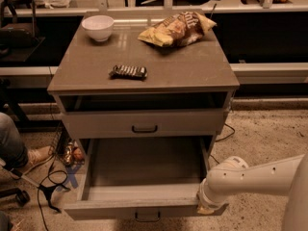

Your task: Open middle drawer

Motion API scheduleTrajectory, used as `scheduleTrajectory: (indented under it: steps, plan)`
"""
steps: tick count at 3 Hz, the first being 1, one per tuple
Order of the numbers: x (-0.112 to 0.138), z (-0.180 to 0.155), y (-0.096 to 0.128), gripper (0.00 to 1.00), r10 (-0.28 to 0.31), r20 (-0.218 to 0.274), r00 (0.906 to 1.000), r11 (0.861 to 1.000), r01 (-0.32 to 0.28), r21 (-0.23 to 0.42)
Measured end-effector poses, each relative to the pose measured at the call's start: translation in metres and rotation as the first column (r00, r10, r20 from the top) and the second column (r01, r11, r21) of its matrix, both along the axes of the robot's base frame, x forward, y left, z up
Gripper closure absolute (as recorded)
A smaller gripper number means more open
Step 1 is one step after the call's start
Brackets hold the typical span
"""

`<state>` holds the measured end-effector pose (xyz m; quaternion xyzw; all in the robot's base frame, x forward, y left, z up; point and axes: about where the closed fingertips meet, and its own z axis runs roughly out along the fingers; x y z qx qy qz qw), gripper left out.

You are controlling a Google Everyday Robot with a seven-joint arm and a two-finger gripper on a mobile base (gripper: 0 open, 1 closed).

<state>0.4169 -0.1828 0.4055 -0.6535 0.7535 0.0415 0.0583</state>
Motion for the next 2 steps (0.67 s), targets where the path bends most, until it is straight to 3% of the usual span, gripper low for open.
scheduleTrajectory:
  steps: [1,2]
  plan:
    - [-0.0009,0.0021,-0.0013,1.00,-0.003,0.005,1.0000,1.000,0.003,0.003]
    - [-0.0033,0.0035,-0.0039,0.00,-0.015,0.009,0.9998,1.000,0.015,0.011]
